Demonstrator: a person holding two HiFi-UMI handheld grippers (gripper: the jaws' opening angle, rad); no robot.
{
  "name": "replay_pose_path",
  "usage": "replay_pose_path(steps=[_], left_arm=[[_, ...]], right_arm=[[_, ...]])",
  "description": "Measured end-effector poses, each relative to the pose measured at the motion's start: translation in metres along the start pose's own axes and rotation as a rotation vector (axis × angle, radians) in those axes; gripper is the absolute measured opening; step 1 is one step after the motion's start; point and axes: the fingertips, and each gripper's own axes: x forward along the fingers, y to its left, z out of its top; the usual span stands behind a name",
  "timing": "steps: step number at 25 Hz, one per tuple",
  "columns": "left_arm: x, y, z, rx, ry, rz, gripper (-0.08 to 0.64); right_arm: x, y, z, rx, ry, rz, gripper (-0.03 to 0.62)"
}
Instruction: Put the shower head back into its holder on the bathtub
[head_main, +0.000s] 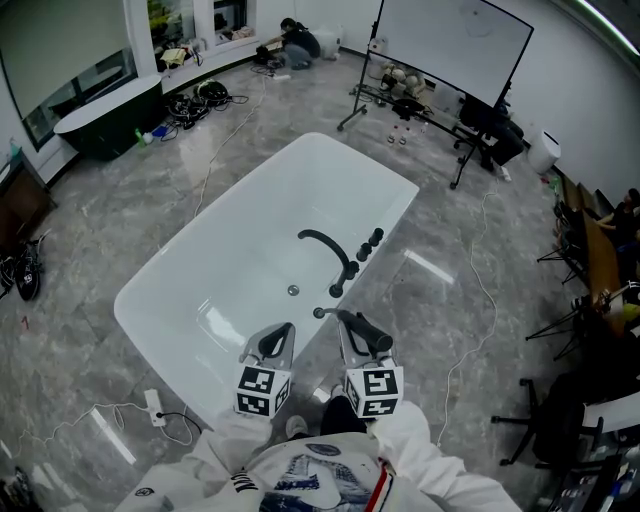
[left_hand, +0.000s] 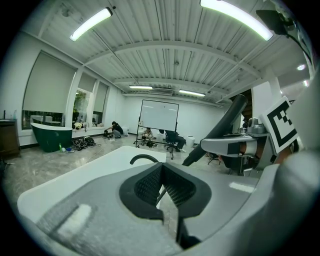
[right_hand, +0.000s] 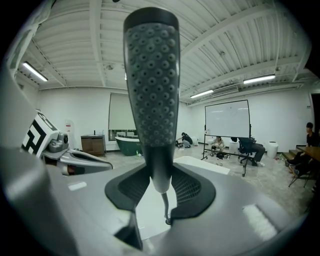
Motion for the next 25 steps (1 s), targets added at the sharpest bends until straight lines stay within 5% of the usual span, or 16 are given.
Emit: replay_pose_path(steps=[13,25], left_arm=[[0.029,0.015,0.003,-0.020,0.009,0.059,0.000],[0.070,0.034,-0.002,-0.046,0.042,0.174,0.000]], right_arm=[[0.034,-0.017,-0.004,0.005,0.022,0.056,0.137],[0.081,-0.039,-0.020,-0.018,0.083,0.196,0.137]])
